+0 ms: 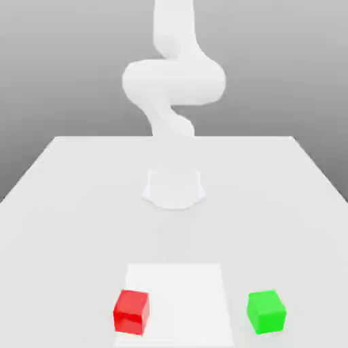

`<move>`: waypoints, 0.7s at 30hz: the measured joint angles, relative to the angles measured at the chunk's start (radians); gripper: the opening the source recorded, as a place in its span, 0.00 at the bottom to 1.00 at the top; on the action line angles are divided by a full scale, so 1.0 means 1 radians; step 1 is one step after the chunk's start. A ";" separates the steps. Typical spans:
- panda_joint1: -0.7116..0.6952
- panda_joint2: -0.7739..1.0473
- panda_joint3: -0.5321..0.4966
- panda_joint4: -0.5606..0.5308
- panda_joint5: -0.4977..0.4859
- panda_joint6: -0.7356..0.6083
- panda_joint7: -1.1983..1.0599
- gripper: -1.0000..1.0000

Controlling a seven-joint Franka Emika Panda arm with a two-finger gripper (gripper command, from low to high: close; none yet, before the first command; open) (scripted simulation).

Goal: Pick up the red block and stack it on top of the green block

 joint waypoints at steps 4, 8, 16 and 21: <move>-0.007 0.151 -0.017 -0.038 0.005 0.064 -0.002 0.50; -0.014 0.296 -0.033 -0.075 0.011 0.125 -0.004 0.50; -0.032 0.586 -0.062 -0.149 0.024 0.248 -0.011 0.50; -0.054 0.768 -0.074 -0.194 0.031 0.325 -0.015 0.50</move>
